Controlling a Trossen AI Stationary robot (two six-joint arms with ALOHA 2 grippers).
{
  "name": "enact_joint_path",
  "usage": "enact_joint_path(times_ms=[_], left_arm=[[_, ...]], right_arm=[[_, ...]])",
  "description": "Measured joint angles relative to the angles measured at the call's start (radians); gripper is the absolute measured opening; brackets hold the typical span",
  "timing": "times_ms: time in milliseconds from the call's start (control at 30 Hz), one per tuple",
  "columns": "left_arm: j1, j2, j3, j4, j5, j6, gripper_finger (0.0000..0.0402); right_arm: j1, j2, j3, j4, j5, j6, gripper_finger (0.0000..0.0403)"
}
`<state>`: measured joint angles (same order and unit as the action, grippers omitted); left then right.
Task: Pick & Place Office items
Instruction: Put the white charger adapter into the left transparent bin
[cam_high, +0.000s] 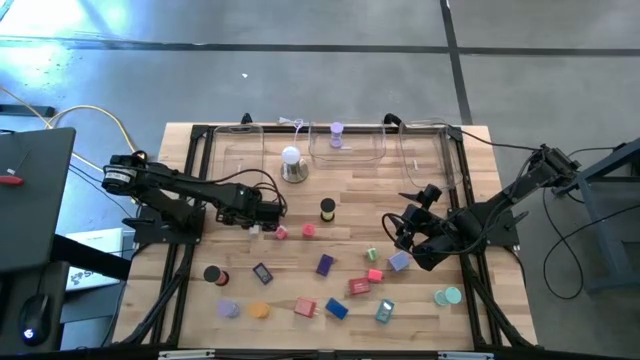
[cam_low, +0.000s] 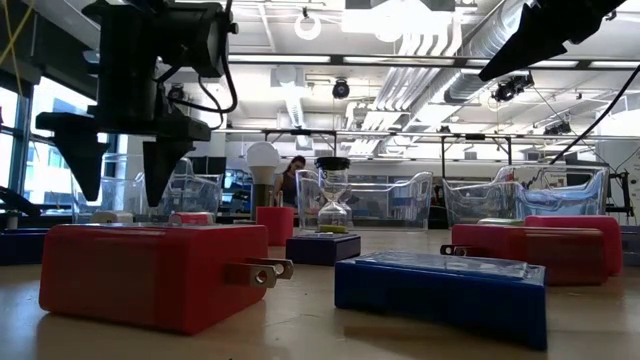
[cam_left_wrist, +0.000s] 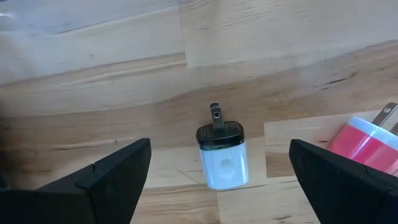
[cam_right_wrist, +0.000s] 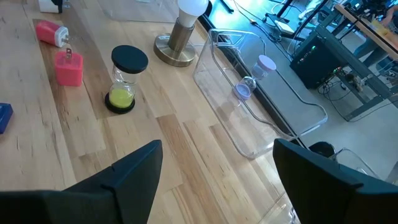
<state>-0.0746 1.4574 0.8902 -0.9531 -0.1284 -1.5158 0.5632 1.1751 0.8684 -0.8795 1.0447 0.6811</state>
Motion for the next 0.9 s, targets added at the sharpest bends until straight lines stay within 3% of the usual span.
enact_joint_path(times_ms=[900], left_arm=[[-0.022,0.025,-0.058,0.105,0.01,-0.009,0.0373]], right_arm=[[0.0,0.0,0.0,0.0,-0.005,0.003,0.0295]])
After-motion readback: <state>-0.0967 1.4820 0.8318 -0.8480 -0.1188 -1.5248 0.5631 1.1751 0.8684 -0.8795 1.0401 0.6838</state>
